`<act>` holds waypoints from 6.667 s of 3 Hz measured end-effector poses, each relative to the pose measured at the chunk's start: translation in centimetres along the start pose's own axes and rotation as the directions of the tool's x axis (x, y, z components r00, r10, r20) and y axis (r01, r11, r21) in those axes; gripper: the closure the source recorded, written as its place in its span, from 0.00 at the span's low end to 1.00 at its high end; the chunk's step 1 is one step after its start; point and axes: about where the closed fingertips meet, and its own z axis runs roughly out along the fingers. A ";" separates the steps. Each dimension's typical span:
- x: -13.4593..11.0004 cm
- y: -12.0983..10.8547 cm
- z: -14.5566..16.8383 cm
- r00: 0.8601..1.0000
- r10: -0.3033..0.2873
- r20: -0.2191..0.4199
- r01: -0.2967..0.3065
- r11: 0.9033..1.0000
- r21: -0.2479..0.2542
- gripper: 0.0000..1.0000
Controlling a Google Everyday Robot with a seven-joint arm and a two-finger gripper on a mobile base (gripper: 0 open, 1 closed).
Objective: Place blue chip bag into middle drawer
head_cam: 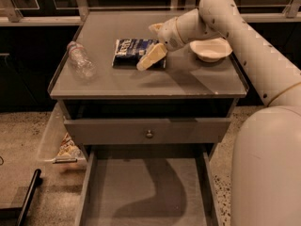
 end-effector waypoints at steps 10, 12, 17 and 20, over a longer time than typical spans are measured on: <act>-0.1 1.3 -0.6 0.999 -0.031 0.007 0.031 0.999 0.018 1.00; -2.5 5.3 -4.0 0.989 -0.115 0.096 0.111 0.993 0.044 1.00; 5.7 20.3 -10.6 0.977 -0.193 0.093 0.183 0.978 0.103 1.00; 9.8 25.0 -9.1 0.992 -0.111 0.059 0.110 0.994 0.030 1.00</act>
Offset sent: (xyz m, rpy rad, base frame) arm 0.0117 -0.0185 -0.0110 -0.0576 -0.0017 -0.0624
